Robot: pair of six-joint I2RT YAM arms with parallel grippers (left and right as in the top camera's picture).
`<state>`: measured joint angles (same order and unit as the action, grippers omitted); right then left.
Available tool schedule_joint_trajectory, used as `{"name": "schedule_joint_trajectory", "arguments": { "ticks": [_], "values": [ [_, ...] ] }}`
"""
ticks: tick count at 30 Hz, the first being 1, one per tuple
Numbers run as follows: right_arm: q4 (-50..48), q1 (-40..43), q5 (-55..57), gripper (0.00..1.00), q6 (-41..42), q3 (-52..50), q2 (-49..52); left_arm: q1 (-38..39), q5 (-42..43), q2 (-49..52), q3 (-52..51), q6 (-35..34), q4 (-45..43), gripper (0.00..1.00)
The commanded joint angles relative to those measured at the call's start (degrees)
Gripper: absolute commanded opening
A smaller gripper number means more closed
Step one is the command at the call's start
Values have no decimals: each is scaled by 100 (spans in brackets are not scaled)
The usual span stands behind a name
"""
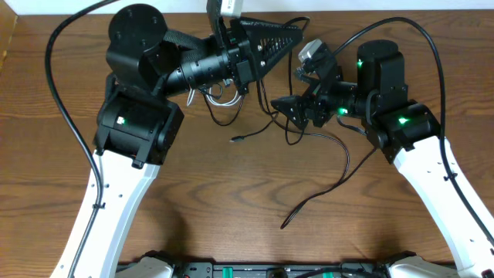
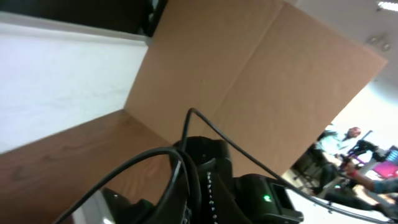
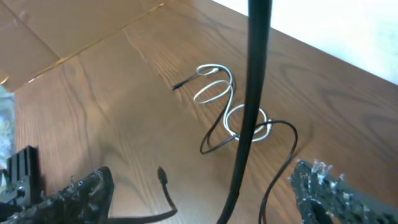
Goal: Untangle cables
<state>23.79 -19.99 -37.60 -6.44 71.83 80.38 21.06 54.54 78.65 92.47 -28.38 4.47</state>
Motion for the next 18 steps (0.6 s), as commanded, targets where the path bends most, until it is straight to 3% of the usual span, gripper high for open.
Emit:
{"name": "schedule_joint_trajectory", "arguments": {
  "ticks": [1,11,18],
  "values": [
    [4,-9,107,89,-131,48,-57,-13,-155,-42,28,485,-39,7],
    [308,101,2188,93,-354,48,-57,-13,-173,-42,28,739,-42,7],
    [1165,125,1067,98,-1510,48,-57,-13,-501,-42,28,848,-42,7]
  ]
}}
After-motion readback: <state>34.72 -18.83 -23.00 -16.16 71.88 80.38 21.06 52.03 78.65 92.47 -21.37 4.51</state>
